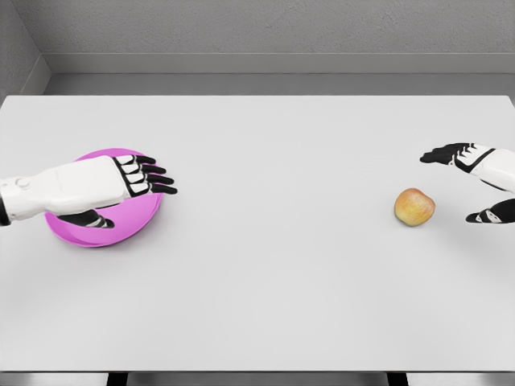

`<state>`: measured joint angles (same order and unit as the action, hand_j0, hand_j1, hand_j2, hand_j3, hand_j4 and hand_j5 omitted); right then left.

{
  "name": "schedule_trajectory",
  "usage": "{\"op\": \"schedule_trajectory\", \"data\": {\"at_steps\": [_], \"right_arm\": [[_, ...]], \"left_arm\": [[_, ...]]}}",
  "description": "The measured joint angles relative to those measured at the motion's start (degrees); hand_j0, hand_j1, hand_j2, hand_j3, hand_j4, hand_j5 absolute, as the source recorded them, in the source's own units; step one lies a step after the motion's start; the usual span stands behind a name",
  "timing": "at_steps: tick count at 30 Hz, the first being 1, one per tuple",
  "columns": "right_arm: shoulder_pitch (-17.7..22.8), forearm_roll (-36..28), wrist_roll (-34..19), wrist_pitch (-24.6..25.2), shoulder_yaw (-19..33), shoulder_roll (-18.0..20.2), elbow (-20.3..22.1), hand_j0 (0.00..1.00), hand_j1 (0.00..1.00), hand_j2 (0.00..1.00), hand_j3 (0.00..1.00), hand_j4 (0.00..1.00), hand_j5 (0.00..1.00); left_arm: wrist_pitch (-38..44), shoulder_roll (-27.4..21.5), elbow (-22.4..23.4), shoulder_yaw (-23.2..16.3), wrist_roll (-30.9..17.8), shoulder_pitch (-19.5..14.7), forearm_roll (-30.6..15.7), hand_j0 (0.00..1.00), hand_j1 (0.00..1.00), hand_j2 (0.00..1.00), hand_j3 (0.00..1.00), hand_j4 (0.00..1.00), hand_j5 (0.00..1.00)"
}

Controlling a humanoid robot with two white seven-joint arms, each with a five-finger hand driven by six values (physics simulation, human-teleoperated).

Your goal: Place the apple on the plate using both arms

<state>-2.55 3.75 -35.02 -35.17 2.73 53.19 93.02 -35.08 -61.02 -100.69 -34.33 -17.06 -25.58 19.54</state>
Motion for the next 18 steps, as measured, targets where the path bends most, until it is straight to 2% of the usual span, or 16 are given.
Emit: {"op": "schedule_trajectory", "data": {"at_steps": [4,12,18], "right_arm": [[-0.1,0.0,0.0,0.0,0.0,0.0,0.0,1.0,1.0,1.0,1.0,1.0,1.0],[-0.1,-0.1,0.0,0.0,-0.1,0.0,-0.6,1.0,1.0,1.0,1.0,1.0,1.0],[0.4,-0.3,0.0,0.0,-3.0,-0.2,-1.3,1.0,1.0,1.0,1.0,1.0,1.0]], "left_arm": [[0.0,1.4,0.0,0.5,-2.7,-0.2,0.0,1.0,1.0,1.0,1.0,1.0,1.0],[0.0,1.9,0.0,1.4,-4.2,0.3,-0.2,1.0,1.0,1.0,1.0,1.0,1.0],[0.0,2.3,0.0,1.7,-4.8,0.4,-0.2,1.0,1.0,1.0,1.0,1.0,1.0]]}}
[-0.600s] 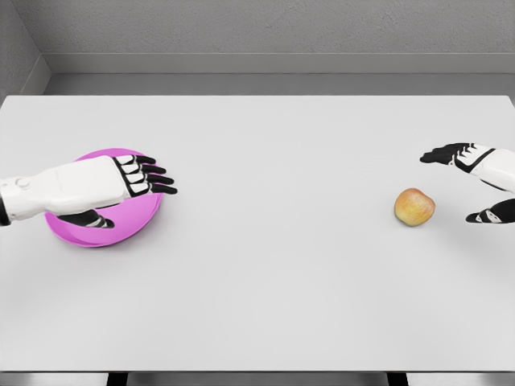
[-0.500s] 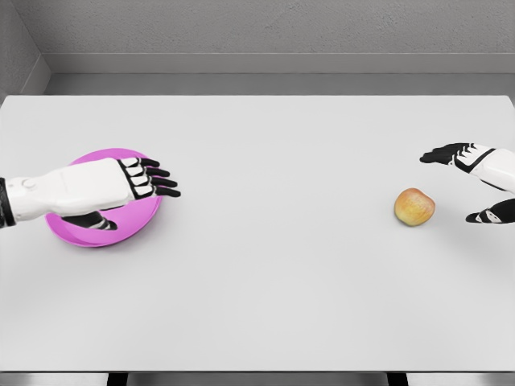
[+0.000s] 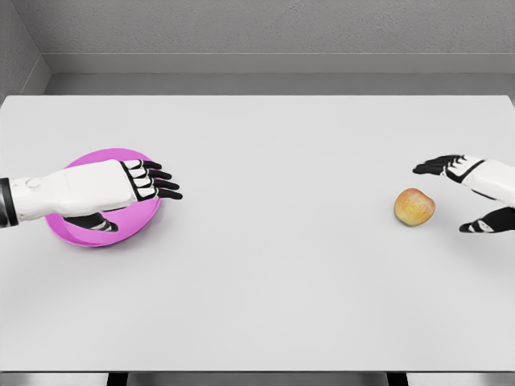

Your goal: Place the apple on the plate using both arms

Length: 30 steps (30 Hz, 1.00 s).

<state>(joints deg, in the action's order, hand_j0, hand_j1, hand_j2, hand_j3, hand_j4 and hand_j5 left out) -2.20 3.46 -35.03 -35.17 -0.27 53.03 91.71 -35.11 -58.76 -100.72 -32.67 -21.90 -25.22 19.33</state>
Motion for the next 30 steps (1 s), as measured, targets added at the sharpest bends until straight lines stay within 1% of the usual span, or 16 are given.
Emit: {"op": "schedule_trajectory", "data": {"at_steps": [2,7,10,12,14,15,19,21,27,28,30], "right_arm": [[-0.7,-0.4,0.0,0.0,-1.4,0.1,-0.8,1.0,1.0,1.0,1.0,1.0,1.0],[-1.9,-3.9,0.0,0.0,-5.1,0.2,-2.4,1.0,1.0,1.0,1.0,1.0,1.0],[-3.9,-4.8,0.0,0.0,-6.9,0.1,-3.6,1.0,1.0,1.0,1.0,1.0,1.0],[-4.2,-5.0,0.0,0.0,-7.6,0.1,-4.6,1.0,1.0,1.0,1.0,1.0,1.0],[-6.9,-5.2,0.0,0.1,-9.1,0.6,-5.2,1.0,1.0,1.0,1.0,1.0,1.0],[-7.5,-5.0,0.0,0.0,-10.0,1.1,-5.4,1.0,1.0,1.0,1.0,1.0,1.0],[-9.0,-4.6,0.0,0.0,-12.1,2.8,-5.8,1.0,1.0,1.0,1.0,1.0,1.0],[-10.1,-4.5,0.0,0.0,-13.2,3.1,-5.8,1.0,1.0,1.0,1.0,1.0,1.0],[-11.9,-4.3,0.0,0.0,-16.2,3.3,-5.9,1.0,1.0,1.0,1.0,1.0,1.0],[-12.7,-4.2,0.0,0.0,-17.0,3.3,-5.9,1.0,1.0,1.0,1.0,1.0,1.0],[-13.2,-4.0,0.0,0.0,-18.2,3.2,-5.9,1.0,1.0,1.0,1.0,1.0,1.0]], "left_arm": [[0.0,0.1,0.0,0.0,0.0,0.0,0.0,1.0,1.0,1.0,1.0,1.0,1.0],[0.0,0.1,-0.1,0.0,-0.1,0.0,-0.1,1.0,1.0,1.0,1.0,1.0,1.0],[0.0,0.1,-0.1,0.0,-0.1,0.0,-0.2,1.0,1.0,1.0,1.0,1.0,1.0],[0.0,0.1,-0.1,0.1,-0.1,0.0,-0.4,1.0,1.0,1.0,1.0,1.0,1.0],[0.0,0.0,-0.1,0.2,-0.1,0.0,-0.5,1.0,1.0,1.0,1.0,1.0,1.0],[0.0,0.0,-0.1,0.3,-0.1,0.1,-0.5,1.0,1.0,1.0,1.0,1.0,1.0],[0.0,-0.1,-0.1,0.6,-0.1,0.1,-0.7,1.0,1.0,1.0,1.0,1.0,1.0],[0.0,-0.1,-0.1,0.7,-0.1,0.1,-0.8,1.0,1.0,1.0,1.0,1.0,1.0],[0.0,-0.1,0.0,1.1,-0.1,0.0,-0.9,1.0,1.0,1.0,1.0,1.0,1.0],[0.0,-0.2,0.0,1.7,-0.2,0.3,-0.9,1.0,1.0,1.0,1.0,1.0,1.0],[0.0,-0.3,0.1,2.9,-0.1,1.2,-1.0,1.0,1.0,1.0,1.0,1.0,1.0]]}}
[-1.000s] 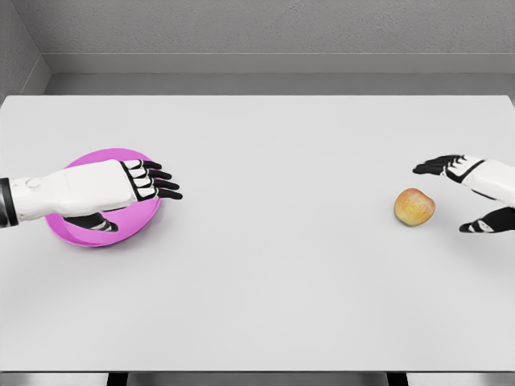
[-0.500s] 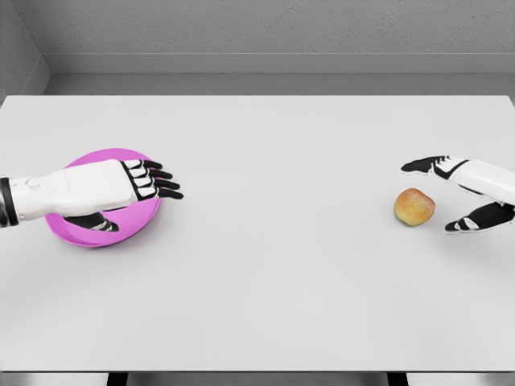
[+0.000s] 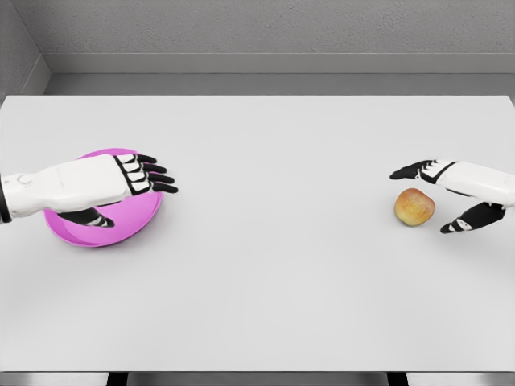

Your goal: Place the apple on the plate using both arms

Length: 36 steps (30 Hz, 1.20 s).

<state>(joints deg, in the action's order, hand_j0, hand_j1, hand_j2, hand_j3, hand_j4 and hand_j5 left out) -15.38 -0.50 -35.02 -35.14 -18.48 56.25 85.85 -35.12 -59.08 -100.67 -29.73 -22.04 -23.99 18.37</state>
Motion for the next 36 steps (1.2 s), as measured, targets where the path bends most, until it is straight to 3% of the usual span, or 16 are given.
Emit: {"op": "schedule_trajectory", "data": {"at_steps": [27,36], "right_arm": [[-4.4,3.5,0.0,0.0,-5.8,-3.9,-5.3,1.0,1.0,1.0,1.0,1.0,1.0],[-7.8,3.7,0.0,0.0,-9.0,-4.4,-6.9,1.0,1.0,1.0,1.0,1.0,1.0]], "left_arm": [[0.0,-0.5,0.0,1.8,0.0,0.0,-0.3,1.0,1.0,1.0,1.0,1.0,1.0],[0.0,-0.5,0.0,1.7,0.0,0.0,-0.3,1.0,1.0,1.0,1.0,1.0,1.0]]}}
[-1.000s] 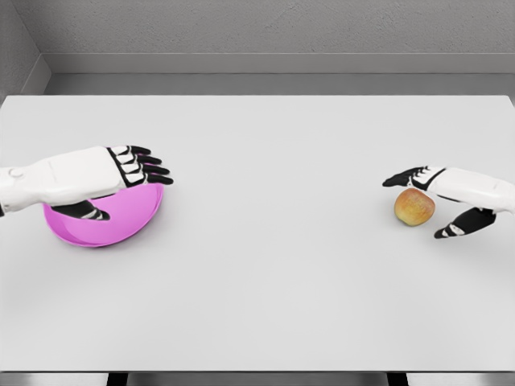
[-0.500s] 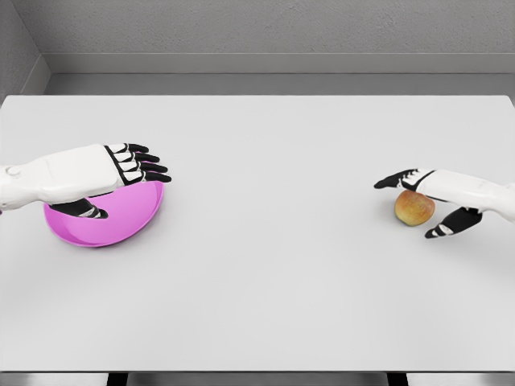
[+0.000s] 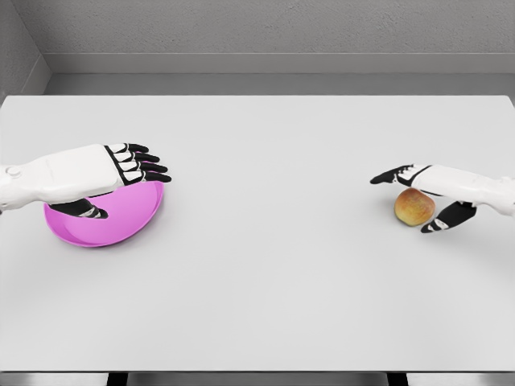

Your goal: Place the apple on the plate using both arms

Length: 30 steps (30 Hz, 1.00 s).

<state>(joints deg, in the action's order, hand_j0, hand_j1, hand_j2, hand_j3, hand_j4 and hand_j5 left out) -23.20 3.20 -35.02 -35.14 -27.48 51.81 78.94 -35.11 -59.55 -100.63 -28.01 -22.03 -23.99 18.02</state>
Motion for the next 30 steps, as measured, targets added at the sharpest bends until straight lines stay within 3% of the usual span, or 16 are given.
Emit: {"op": "schedule_trajectory", "data": {"at_steps": [30], "right_arm": [[-2.5,3.0,0.0,0.0,-1.1,-2.5,-8.9,1.0,1.0,1.0,1.0,1.0,1.0]], "left_arm": [[0.0,0.0,0.0,0.0,0.0,0.0,0.0,1.0,1.0,1.0,1.0,1.0,1.0]]}}
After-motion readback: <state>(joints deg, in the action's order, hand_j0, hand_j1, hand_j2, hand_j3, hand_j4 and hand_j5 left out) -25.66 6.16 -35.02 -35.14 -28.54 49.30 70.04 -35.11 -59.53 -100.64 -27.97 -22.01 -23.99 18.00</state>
